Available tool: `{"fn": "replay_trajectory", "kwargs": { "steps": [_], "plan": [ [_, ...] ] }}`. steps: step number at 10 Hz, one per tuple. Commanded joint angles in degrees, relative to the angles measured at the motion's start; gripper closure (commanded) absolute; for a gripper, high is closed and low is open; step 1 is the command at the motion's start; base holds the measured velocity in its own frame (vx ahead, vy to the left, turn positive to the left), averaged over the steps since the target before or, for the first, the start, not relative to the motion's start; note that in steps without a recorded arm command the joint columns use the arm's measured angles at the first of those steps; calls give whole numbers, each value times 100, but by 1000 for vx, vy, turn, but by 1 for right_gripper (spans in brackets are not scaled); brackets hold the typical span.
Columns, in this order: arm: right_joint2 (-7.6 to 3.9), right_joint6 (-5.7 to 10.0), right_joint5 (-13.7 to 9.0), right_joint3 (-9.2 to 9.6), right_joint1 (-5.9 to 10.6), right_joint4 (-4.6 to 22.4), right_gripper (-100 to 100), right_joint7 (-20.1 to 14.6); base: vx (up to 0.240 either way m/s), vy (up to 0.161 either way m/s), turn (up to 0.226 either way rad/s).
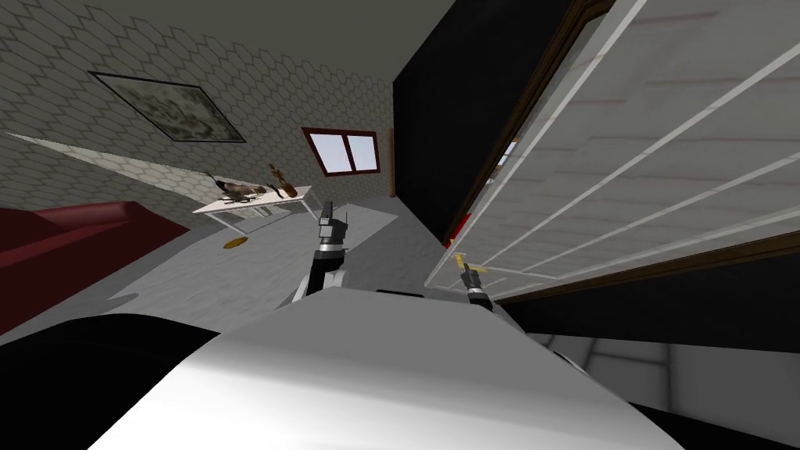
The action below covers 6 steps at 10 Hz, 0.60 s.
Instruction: Pull the door open
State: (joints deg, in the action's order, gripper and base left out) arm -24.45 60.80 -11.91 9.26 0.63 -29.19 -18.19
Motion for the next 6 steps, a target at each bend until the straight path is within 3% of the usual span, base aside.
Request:
{"fn": "replay_trajectory", "kwargs": {
  "steps": [1, 5, 6],
  "plan": [
    [26, -184, -110, 38, 16, -137, 100, 98, -136, -70, 100],
    [88, -457, -315, 125, 145, -249, 100, 259, -178, -76, 119],
    [81, -449, -277, 119, 107, -286, 100, 230, -70, -36, 46]
  ]
}}
